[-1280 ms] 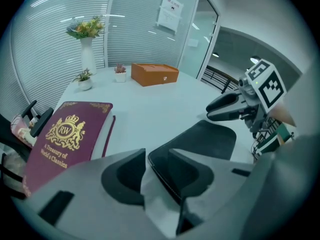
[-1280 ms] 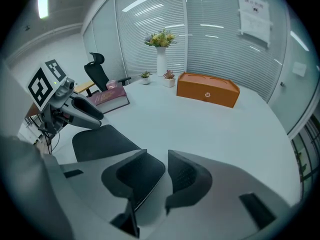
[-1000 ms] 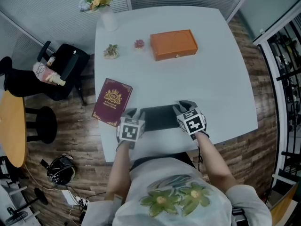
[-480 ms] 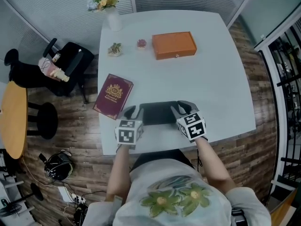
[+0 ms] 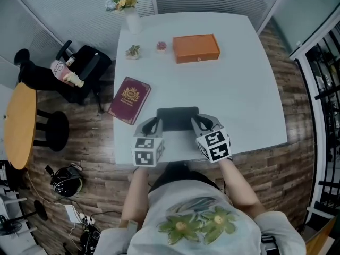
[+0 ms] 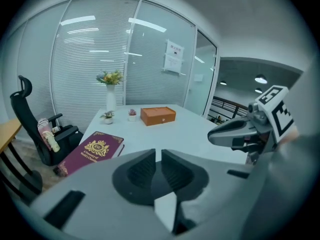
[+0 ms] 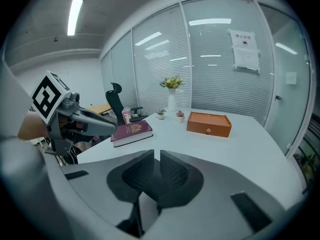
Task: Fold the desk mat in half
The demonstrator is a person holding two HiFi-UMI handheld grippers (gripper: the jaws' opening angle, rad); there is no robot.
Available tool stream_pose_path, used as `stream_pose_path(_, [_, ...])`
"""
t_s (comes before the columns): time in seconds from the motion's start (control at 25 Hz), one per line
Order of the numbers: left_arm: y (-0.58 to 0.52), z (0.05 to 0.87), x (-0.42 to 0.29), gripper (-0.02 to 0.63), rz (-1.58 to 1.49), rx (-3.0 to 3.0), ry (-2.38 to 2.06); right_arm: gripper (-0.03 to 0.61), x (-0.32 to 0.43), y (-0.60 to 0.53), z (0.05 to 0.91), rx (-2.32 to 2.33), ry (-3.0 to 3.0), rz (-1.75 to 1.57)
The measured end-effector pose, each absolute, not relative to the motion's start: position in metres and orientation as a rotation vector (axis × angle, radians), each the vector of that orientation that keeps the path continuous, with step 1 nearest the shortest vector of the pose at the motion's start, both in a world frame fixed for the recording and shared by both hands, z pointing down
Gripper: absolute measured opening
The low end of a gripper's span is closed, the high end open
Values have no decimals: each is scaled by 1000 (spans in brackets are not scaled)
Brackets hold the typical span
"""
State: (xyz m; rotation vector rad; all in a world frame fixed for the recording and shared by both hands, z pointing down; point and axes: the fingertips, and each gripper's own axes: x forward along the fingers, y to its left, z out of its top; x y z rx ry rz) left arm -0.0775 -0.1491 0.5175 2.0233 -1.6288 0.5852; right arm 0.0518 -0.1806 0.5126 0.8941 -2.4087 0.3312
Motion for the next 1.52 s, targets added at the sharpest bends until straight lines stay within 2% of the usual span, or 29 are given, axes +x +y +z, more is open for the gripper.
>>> stream_pose_path(0.28, [-124, 497, -59, 5, 551, 2057, -1664, 23, 51, -154, 484, 905, -2493, 285])
stream_pose_path(0.76, [-78, 462, -10, 5, 458, 2152, -1710, 15, 62, -100, 455, 908, -2566, 236])
stream_pose_path(1.52, [-25, 425, 8, 3, 363, 2204, -1744, 15, 82, -45, 422, 931, -2616, 222])
